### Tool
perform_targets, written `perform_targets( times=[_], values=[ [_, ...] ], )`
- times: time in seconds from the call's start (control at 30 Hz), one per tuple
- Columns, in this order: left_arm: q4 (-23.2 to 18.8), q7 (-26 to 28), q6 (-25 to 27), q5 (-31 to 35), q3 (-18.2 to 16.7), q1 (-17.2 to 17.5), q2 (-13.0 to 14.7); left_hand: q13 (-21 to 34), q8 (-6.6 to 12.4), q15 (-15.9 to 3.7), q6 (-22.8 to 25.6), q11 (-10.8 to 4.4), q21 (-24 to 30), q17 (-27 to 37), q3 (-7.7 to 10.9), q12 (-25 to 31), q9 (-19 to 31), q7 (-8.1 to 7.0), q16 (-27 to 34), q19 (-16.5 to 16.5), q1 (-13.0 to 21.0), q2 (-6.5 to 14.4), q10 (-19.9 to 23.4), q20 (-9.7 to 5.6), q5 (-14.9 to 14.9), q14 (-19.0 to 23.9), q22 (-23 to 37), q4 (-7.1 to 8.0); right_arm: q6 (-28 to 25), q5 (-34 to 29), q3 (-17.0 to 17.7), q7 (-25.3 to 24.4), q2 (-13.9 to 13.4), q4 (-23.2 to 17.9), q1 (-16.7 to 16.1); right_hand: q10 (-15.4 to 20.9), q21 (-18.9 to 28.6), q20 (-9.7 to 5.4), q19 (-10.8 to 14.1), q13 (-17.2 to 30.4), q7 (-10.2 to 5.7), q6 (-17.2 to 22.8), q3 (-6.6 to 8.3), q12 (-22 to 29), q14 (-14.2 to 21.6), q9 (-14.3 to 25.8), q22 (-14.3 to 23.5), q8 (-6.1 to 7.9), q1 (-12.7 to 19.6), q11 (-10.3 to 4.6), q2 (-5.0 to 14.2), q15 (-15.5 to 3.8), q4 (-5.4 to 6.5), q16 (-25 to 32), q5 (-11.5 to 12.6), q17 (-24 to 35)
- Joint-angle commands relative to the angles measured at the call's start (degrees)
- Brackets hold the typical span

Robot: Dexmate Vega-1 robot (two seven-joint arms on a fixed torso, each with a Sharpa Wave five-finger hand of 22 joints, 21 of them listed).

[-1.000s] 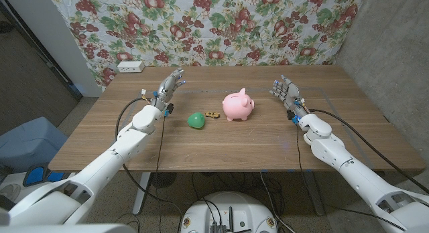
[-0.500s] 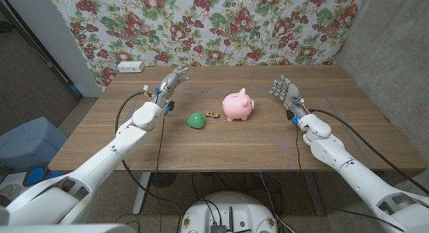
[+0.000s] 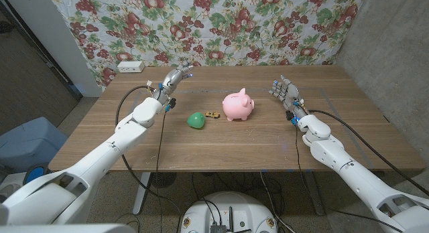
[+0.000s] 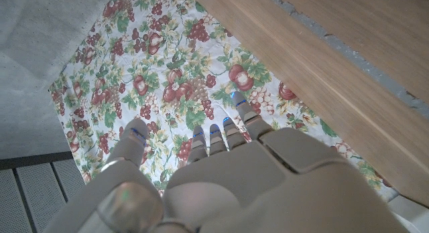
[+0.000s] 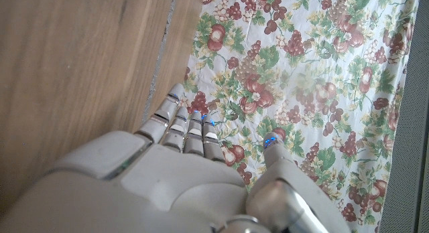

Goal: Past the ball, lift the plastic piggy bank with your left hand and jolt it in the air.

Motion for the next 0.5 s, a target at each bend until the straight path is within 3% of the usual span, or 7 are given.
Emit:
perform_targets(
  times=[0.03, 0.5],
  values=[
    [-0.42, -1.86, -1.04, 3.45, 1.3, -2.1, 0.74, 0.17, 0.12, -0.44, 0.67, -0.28, -0.18, 0.22, 0.21, 0.37, 0.29, -0.05, -0.19, 0.15, 0.37, -0.28, 0.3, -0.52, -0.13, -0.22, 0.15, -0.23, 0.47, -0.09, -0.1, 0.11, 0.29, 0.41, 0.14, 0.45, -0.22, 0.2, 0.52, 0.18, 0.0, 0.71, 0.23, 0.39, 0.65, 0.29, 0.16, 0.18, -0.07, -0.21, 0.24, 0.07, -0.41, 0.47, 0.37, -0.03],
    [-0.87, -4.06, -2.37, 6.72, 2.7, -4.24, 1.28, 0.18, -0.03, -0.77, 0.8, -0.53, -0.46, 0.22, 0.09, 0.27, 0.3, -0.04, -0.24, 0.45, 0.56, -0.46, 0.55, -0.78, -0.14, -0.18, 0.16, -0.24, 0.82, 0.33, 0.18, 0.12, 0.44, 0.43, -0.21, 0.43, -0.56, 0.28, 0.65, 0.17, 0.06, 0.71, 0.21, 0.35, 0.61, 0.29, 0.17, 0.13, -0.11, -0.22, 0.26, 0.12, -0.45, 0.48, 0.37, -0.1]
  ],
)
